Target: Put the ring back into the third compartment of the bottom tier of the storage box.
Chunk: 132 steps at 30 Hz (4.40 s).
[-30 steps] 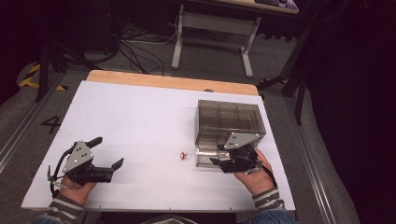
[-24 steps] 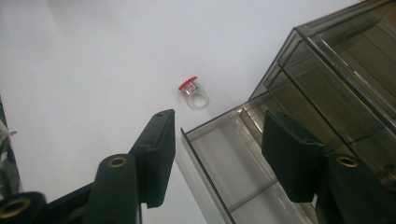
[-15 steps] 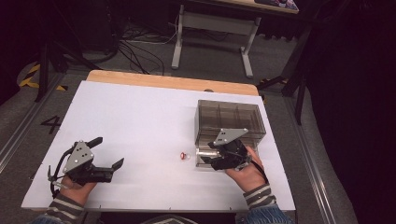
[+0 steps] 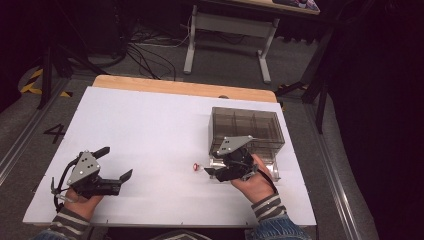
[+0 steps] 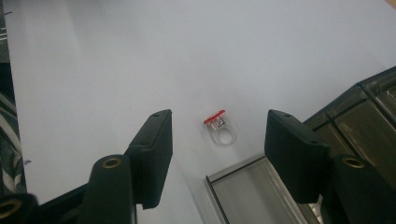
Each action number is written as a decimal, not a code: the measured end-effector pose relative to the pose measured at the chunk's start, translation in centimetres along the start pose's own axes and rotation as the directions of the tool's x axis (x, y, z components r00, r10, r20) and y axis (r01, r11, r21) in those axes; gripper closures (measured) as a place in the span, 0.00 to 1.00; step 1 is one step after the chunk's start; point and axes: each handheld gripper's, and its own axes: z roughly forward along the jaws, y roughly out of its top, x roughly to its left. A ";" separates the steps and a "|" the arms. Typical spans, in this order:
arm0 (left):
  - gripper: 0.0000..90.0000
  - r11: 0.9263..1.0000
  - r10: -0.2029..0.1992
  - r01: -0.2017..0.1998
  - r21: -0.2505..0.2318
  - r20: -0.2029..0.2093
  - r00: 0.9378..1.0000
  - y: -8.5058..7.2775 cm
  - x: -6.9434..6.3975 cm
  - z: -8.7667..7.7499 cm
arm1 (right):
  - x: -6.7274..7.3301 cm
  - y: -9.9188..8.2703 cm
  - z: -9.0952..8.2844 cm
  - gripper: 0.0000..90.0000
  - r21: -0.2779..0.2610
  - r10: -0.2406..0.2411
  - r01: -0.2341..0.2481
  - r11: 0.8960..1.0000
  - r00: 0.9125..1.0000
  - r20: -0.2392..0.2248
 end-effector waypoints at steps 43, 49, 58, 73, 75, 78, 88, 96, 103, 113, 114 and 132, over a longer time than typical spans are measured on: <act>0.01 1.000 0.000 0.000 -0.003 0.003 1.000 0.0 0.1 0.0 | -0.5 0.8 5.9 0.47 0.108 0.015 -0.013 0.994 1.000 -0.023; 0.01 1.000 0.001 -0.001 -0.003 0.002 1.000 0.0 0.1 0.1 | -0.5 0.7 7.0 0.48 0.145 0.008 -0.006 0.989 1.000 -0.011; 0.01 1.000 0.000 0.000 -0.003 0.003 1.000 0.0 0.1 0.1 | -0.5 0.6 8.3 0.50 0.184 0.013 -0.012 0.983 1.000 -0.002; 0.01 1.000 -0.001 0.001 -0.004 0.004 1.000 0.0 0.1 0.0 | -0.4 0.5 9.4 0.66 0.220 0.002 -0.005 0.975 1.000 0.012; 0.01 1.000 -0.002 0.002 -0.004 0.003 1.000 0.0 0.1 0.0 | -0.3 0.5 9.4 0.71 0.224 -0.002 -0.002 0.974 1.000 0.018; 0.01 1.000 -0.006 0.006 -0.005 0.004 1.000 0.0 0.1 0.0 | -0.3 0.6 9.3 0.75 0.217 -0.010 0.006 0.976 1.000 0.018; 0.01 1.000 -0.003 0.003 -0.007 0.002 1.000 0.0 0.1 0.0 | 0.0 0.8 8.4 0.76 0.182 -0.026 0.020 0.983 0.999 0.033; 0.01 1.000 -0.003 0.003 -0.007 0.002 1.000 0.0 0.1 0.0 | 0.0 1.1 6.9 0.76 0.128 -0.019 0.014 0.992 0.999 0.043; 0.01 1.000 -0.002 0.002 -0.008 0.001 1.000 0.0 0.1 0.0 | 0.1 1.1 6.0 0.76 0.099 -0.020 0.015 0.995 0.999 0.051; 0.01 1.000 -0.003 0.003 -0.007 0.001 1.000 0.0 0.1 0.0 | 0.3 1.2 4.9 0.76 0.067 -0.017 0.013 0.998 0.998 0.065; 0.01 1.000 0.001 -0.001 -0.006 0.001 1.000 0.0 0.1 0.0 | 0.3 1.2 4.8 0.76 0.065 -0.016 0.012 0.998 0.998 0.069; 0.01 1.000 0.001 -0.001 -0.002 0.002 1.000 0.0 0.1 0.0 | 0.2 1.0 3.8 0.76 0.045 -0.009 0.005 0.999 0.997 0.080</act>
